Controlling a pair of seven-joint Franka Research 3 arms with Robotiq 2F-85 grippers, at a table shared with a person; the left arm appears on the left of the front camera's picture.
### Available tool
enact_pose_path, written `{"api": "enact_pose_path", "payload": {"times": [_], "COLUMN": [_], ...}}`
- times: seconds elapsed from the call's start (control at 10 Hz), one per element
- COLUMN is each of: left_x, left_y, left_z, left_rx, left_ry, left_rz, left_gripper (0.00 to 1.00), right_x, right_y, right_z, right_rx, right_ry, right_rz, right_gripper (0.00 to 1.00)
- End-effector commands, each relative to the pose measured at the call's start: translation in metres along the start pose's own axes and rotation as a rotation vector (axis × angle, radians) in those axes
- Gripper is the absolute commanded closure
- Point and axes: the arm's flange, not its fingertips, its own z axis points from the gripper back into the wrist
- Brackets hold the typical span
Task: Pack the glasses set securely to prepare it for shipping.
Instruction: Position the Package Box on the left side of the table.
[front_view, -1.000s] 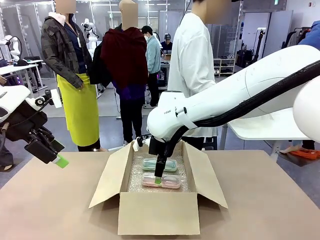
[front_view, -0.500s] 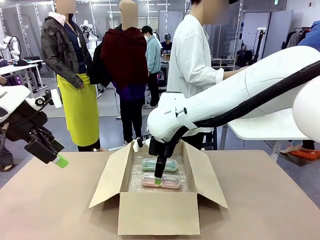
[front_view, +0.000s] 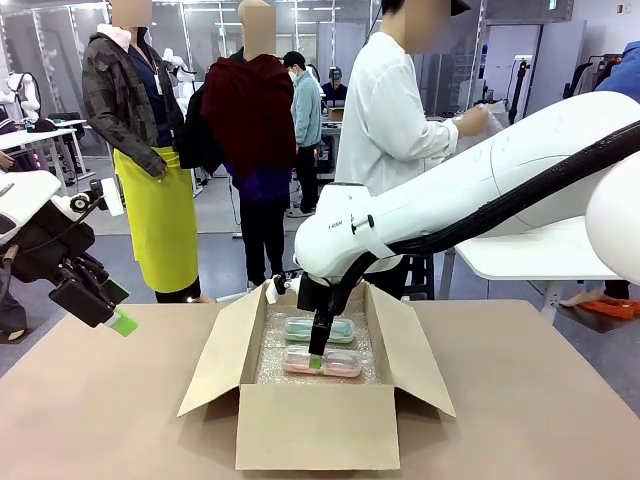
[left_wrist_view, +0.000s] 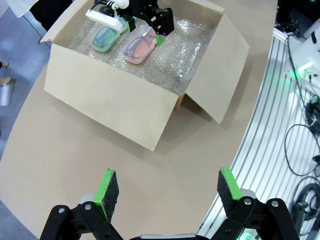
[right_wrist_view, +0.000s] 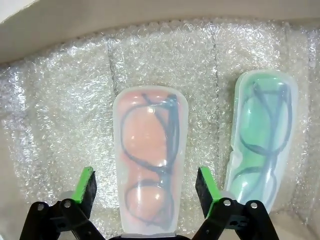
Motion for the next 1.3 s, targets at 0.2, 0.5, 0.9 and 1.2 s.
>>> {"api": "enact_pose_path", "payload": {"times": [0.2, 0.5, 0.9, 1.2], "left_x": [-0.001, -0.001, -0.001, -0.001], "left_y": [0.001, 0.001, 0.001, 0.001], "left_z": [0.001, 0.001, 0.001, 0.001], "left_rx": [-0.021, -0.021, -0.021, -0.021], "left_ry": [-0.017, -0.017, -0.017, -0.017], "left_rz": [-0.013, -0.013, -0.013, -0.013], "left_gripper": [0.0, 0.0, 0.0, 0.0], "right_x": [-0.035, -0.093, -0.202, -0.275], "right_y": [0.024, 0.04, 0.086, 0.111], "right_z": [0.079, 0.136, 0.176, 0.186], "right_rx": [-0.098, -0.161, -0.252, -0.296], "right_ry": [0.021, -0.129, -0.36, -0.413], "right_rz": [-0.08, -0.203, -0.492, -0.758], "right_gripper": [0.0, 0.0, 0.0, 0.0]}}
